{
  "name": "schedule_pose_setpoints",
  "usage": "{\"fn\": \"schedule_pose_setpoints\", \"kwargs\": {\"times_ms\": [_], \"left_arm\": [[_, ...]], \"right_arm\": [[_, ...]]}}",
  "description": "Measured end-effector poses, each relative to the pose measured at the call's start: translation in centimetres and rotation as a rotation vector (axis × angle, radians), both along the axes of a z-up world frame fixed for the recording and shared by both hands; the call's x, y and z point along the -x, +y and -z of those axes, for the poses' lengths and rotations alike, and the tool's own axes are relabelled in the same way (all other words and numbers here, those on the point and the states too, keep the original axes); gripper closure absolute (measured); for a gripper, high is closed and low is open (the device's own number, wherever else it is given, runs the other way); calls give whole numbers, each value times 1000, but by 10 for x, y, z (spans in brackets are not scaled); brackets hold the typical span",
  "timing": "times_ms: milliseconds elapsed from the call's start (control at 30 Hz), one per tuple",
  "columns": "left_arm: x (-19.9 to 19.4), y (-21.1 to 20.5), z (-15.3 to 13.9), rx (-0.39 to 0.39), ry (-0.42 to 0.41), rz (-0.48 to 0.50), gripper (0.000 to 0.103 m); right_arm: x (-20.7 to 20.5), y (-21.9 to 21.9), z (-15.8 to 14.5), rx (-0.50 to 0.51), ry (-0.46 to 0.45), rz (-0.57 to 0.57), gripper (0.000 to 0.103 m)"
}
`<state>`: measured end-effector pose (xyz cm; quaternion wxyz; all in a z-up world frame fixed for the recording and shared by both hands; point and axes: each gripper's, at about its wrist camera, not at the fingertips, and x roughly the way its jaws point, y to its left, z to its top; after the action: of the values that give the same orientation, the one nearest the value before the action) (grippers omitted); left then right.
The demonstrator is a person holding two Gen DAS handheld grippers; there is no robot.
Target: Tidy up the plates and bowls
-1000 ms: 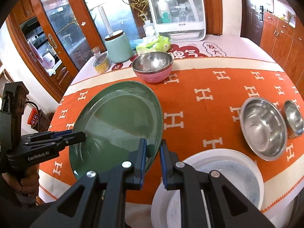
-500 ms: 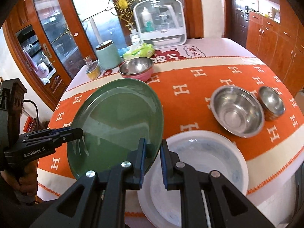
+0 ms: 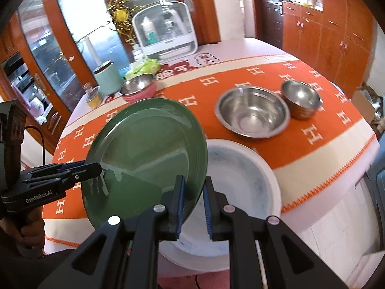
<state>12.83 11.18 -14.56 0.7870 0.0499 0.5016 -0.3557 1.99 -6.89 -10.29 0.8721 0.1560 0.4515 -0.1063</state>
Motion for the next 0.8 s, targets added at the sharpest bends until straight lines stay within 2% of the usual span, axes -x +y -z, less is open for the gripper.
{"fn": "schedule_pose_setpoints", "kwargs": {"times_ms": [400, 600, 800], "left_arm": [[22, -47, 20, -86, 45, 99, 75], [27, -67, 36, -159, 72, 125, 75], [28, -80, 44, -196, 91, 130, 75]], "right_arm": [[30, -30, 24, -27, 86, 79, 86], [31, -43, 39, -42, 139, 79, 85], [28, -55, 54, -68, 190, 68, 84]]}}
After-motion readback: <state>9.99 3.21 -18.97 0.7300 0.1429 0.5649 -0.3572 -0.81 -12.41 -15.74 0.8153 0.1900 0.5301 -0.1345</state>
